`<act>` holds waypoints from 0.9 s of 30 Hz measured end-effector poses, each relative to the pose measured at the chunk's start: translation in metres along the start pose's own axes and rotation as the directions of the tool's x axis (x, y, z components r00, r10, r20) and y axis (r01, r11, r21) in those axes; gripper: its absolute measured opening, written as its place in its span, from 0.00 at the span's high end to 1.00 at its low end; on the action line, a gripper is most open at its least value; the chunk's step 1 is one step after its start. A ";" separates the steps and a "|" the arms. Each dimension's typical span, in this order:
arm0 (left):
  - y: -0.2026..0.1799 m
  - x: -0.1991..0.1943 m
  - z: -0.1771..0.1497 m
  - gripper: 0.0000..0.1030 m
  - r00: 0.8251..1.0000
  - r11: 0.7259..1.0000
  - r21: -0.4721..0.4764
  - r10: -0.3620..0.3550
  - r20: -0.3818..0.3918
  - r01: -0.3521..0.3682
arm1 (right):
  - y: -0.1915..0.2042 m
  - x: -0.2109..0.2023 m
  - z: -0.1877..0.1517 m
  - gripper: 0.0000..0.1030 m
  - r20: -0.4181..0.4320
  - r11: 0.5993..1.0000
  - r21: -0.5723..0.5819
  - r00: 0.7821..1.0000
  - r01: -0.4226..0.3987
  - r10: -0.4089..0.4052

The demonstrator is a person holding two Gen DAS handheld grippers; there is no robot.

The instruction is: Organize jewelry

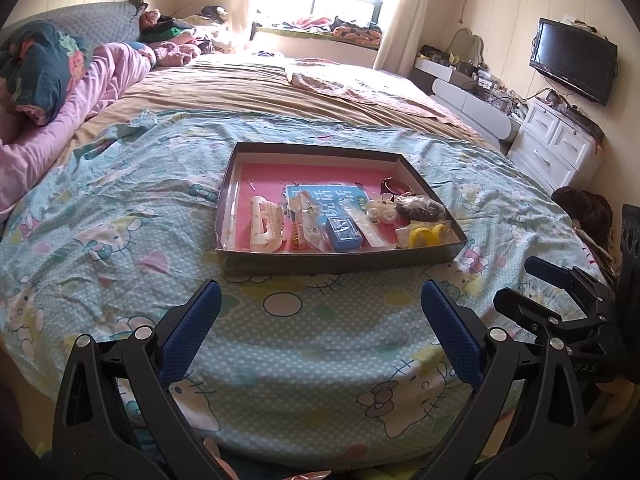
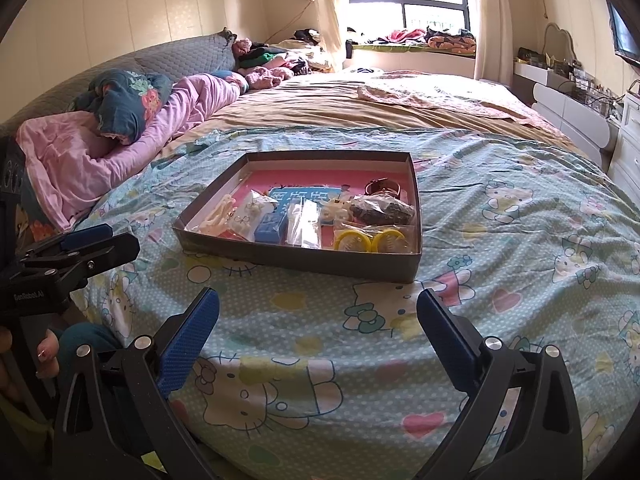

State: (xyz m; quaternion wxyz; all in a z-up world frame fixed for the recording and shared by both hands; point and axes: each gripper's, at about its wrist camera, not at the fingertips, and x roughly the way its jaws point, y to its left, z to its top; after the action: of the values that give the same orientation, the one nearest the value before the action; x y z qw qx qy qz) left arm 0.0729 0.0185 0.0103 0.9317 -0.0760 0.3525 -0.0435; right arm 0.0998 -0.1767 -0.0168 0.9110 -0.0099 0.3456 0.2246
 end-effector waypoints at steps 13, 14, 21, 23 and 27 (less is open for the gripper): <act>0.001 -0.001 0.000 0.09 1.000 1.000 0.006 0.013 -0.003 -0.013 | 0.001 0.000 0.000 0.04 0.003 1.000 -0.003 1.000 0.001 -0.001; 0.000 -0.001 -0.001 0.09 1.000 1.000 0.007 0.015 -0.005 -0.015 | 0.001 0.000 0.000 0.04 0.004 1.000 -0.003 1.000 0.002 -0.002; -0.001 -0.001 -0.001 0.09 1.000 1.000 0.008 0.019 -0.010 -0.019 | 0.001 0.000 0.001 0.04 0.003 1.000 -0.004 1.000 0.003 -0.003; -0.001 0.000 -0.001 0.09 1.000 1.000 0.010 0.016 -0.013 -0.016 | 0.001 0.000 0.000 0.04 0.004 1.000 -0.003 1.000 0.002 -0.002; -0.001 0.001 -0.002 0.09 1.000 1.000 0.011 0.014 -0.016 -0.014 | 0.001 0.000 0.001 0.04 0.001 1.000 -0.004 1.000 0.003 -0.003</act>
State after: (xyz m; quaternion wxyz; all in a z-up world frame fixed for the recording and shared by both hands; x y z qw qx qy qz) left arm 0.0726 0.0170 0.0083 0.9295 -0.0683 0.3602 -0.0395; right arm 0.0995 -0.1760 -0.0159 0.9116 -0.0123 0.3446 0.2239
